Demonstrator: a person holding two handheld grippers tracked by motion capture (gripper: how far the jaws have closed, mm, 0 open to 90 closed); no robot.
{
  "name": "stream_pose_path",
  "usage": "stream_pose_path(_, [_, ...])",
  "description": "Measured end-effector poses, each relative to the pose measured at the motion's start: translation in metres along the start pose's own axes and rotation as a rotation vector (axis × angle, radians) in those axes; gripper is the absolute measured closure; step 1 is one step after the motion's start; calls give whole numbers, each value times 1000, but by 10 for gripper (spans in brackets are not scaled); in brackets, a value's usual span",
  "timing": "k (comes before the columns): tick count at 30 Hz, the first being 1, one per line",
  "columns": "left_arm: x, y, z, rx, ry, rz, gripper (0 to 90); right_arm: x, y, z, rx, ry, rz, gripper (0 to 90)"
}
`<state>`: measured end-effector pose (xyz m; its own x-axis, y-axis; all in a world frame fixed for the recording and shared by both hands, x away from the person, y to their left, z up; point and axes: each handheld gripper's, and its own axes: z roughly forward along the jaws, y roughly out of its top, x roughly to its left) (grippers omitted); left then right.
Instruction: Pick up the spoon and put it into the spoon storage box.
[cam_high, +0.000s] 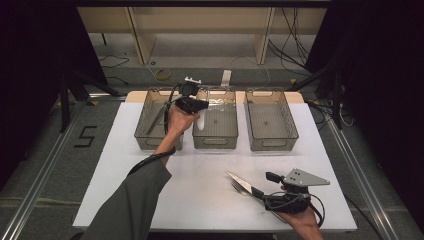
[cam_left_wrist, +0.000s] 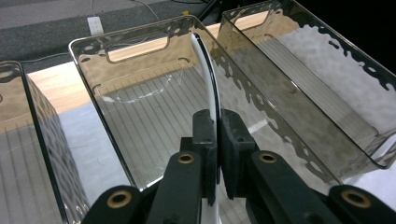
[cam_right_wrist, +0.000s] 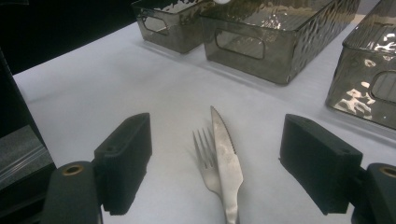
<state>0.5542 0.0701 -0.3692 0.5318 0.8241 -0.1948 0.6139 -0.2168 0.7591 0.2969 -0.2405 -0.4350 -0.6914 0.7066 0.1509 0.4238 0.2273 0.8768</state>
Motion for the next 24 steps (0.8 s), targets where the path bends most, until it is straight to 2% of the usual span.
stream_pose_path(2, [1,-1,1,-14,-11,-1,849,0,0,0,-1,0,-2,259])
stream_pose_path(10, [-1,-5,6,3,-13,0,848,0,0,0,-2,-1,1,259])
stream_pose_path(24, [3,-13,11,16,0,-3,846,0,0,0,-2,0,1,259])
